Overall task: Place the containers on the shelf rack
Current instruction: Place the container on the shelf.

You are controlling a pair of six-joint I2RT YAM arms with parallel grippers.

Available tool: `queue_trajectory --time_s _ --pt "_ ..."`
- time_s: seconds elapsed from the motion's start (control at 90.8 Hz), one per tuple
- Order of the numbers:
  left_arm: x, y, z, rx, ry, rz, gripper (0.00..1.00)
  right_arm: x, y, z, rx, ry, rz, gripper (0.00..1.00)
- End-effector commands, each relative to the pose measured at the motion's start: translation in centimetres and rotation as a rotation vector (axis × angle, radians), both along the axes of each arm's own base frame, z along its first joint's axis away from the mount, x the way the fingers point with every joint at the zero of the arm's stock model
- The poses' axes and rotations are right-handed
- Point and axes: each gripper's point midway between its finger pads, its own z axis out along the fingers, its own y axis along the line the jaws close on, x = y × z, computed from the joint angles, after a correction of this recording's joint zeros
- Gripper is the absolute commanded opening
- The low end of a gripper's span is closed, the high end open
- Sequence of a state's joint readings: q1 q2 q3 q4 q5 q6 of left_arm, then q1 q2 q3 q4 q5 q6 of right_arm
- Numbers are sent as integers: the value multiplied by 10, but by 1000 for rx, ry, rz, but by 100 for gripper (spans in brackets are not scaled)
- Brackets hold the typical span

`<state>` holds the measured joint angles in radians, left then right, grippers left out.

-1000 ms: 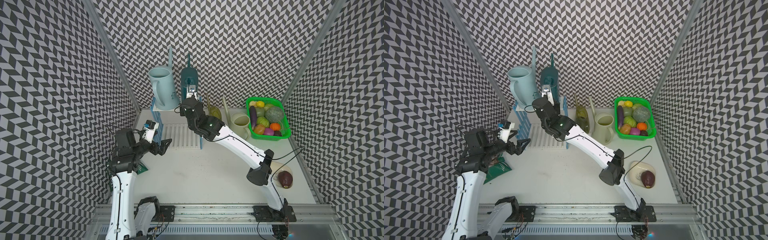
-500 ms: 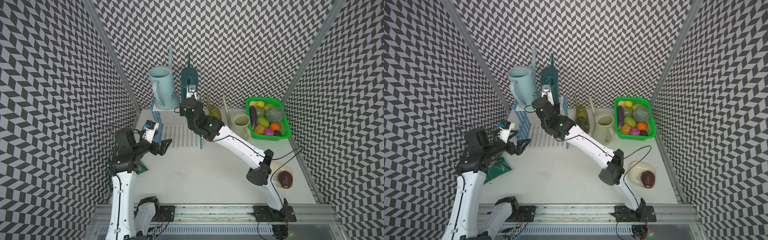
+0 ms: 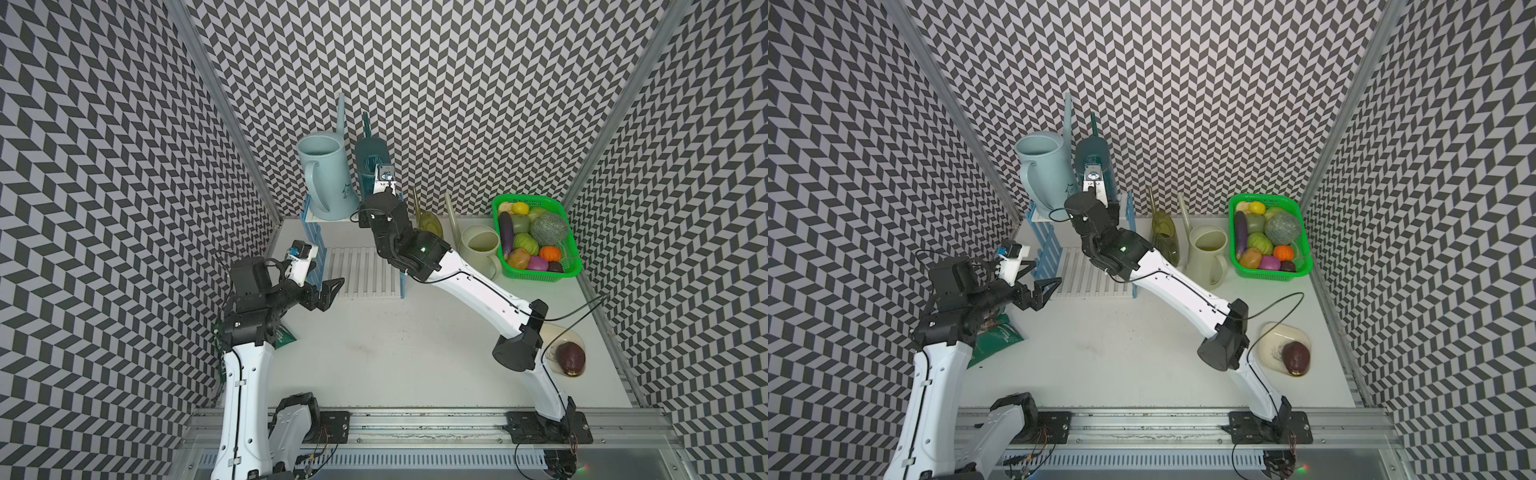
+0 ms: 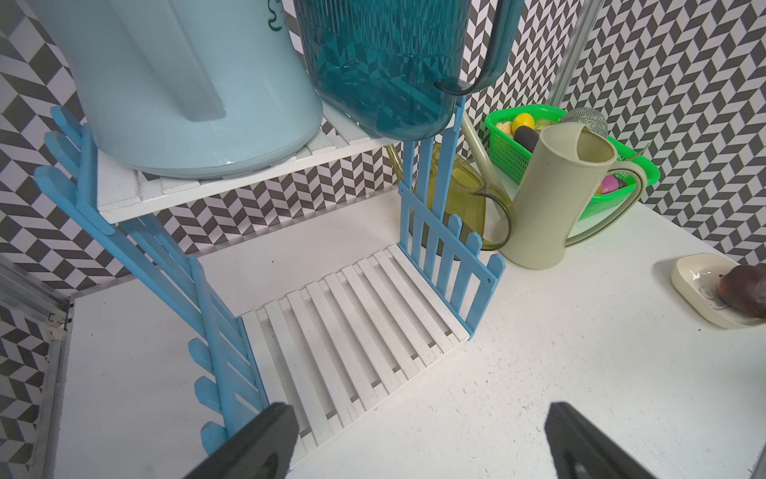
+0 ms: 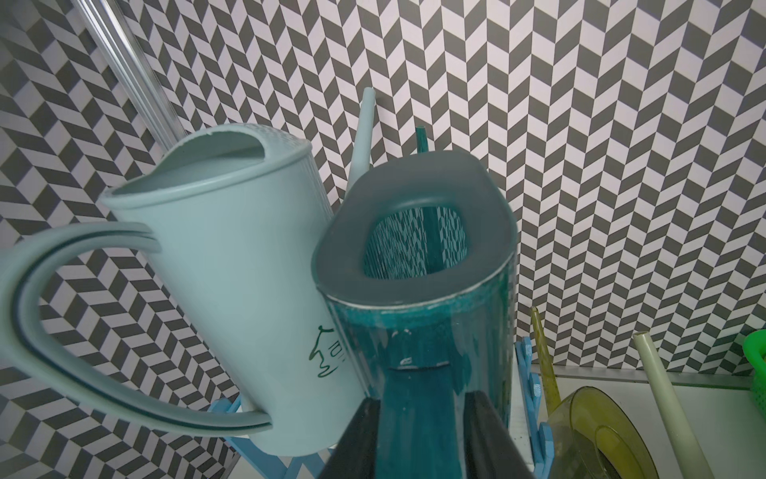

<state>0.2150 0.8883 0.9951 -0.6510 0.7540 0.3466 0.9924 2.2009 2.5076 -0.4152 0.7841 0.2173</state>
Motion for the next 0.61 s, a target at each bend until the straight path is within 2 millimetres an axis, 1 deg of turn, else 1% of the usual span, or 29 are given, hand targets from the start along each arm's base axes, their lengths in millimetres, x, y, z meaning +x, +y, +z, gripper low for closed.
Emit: queue_trajectory --time_s 0.0,0.143,0.286,0.441,0.595 --pt "-1 -1 4 0 -25 -12 100 -2 8 13 65 -35 19 35" --pt "-1 -2 4 2 -27 -14 100 -7 12 15 73 -36 35 36" --pt "0 -2 4 1 -25 -15 100 -11 21 16 80 -44 60 37" --pt "0 -1 3 4 -25 -13 100 -12 29 14 87 -50 83 38" --pt "0 -1 2 4 -22 -10 100 -9 30 10 81 -50 73 39"
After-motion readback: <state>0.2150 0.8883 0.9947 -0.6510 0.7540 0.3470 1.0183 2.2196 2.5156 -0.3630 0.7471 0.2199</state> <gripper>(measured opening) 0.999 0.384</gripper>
